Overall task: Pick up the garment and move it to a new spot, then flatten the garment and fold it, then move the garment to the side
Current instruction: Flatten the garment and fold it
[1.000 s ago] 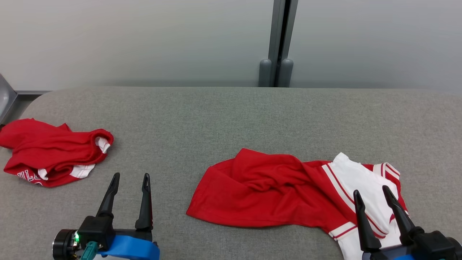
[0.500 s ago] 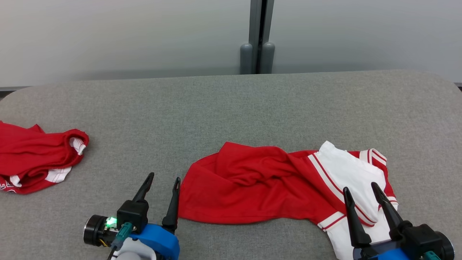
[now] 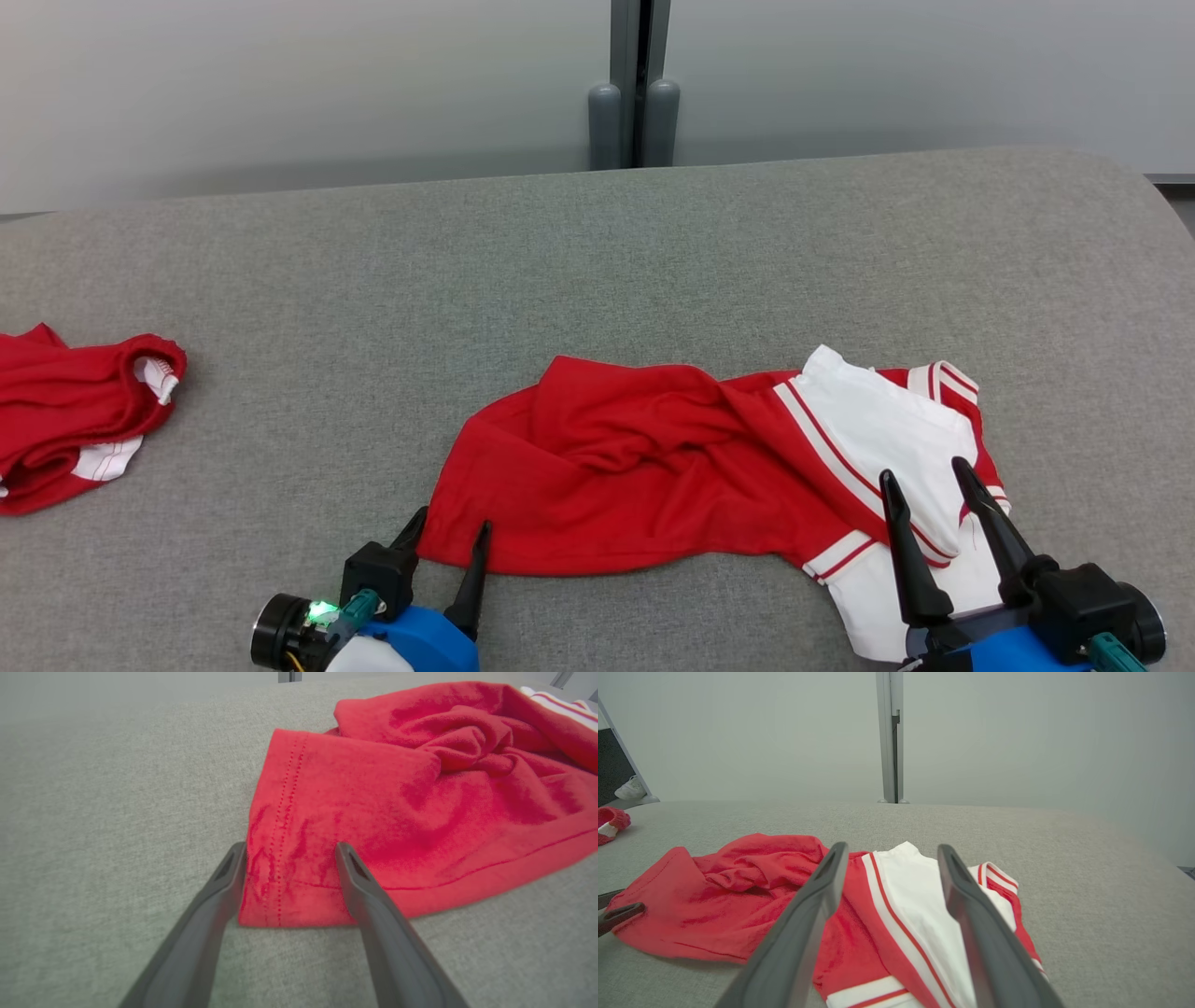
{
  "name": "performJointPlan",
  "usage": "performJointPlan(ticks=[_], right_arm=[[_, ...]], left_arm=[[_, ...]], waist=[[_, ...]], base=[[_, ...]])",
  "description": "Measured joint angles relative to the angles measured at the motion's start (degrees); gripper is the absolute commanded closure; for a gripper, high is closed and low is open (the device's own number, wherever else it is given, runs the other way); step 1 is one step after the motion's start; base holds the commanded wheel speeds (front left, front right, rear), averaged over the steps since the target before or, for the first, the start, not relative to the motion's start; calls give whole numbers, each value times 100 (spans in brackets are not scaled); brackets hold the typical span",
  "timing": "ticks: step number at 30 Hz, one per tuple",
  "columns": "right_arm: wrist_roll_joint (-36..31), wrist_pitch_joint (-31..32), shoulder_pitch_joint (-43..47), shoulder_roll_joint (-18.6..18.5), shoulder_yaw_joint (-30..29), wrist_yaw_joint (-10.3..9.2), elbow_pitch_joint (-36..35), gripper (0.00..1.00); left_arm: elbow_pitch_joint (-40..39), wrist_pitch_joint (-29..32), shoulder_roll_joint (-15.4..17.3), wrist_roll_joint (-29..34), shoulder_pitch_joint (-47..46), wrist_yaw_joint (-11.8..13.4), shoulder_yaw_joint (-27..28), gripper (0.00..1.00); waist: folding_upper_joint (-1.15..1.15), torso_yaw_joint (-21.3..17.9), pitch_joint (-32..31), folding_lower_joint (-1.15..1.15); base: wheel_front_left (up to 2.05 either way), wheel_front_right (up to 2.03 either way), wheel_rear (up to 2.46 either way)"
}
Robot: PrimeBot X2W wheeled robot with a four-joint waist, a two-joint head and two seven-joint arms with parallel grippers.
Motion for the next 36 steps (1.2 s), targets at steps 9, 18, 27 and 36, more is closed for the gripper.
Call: performJointPlan(ticks=[9, 18, 27, 36], right_arm=[[2, 0, 17, -11, 8, 0, 73, 0], [55, 0, 200, -8, -107, 0, 43, 0], [166, -2, 337, -7, -134, 0, 125, 0], [199, -3, 324, -2, -85, 0, 276, 0]], left_arm=[[328, 0, -41, -59, -74, 33, -16, 100], [-274, 0, -59, -277, 80, 22, 160, 100], [-1493, 0, 186, -330, 814, 2, 493, 100], [-1417, 1, 165, -466, 1479, 37, 689, 100]], waist=[[-1, -73, -70, 0], [-1, 152, -239, 0], [-2, 657, -438, -1], [-2, 929, -401, 0]], base=[[0, 0, 0], [0, 0, 0], [0, 0, 0], [0, 0, 0]])
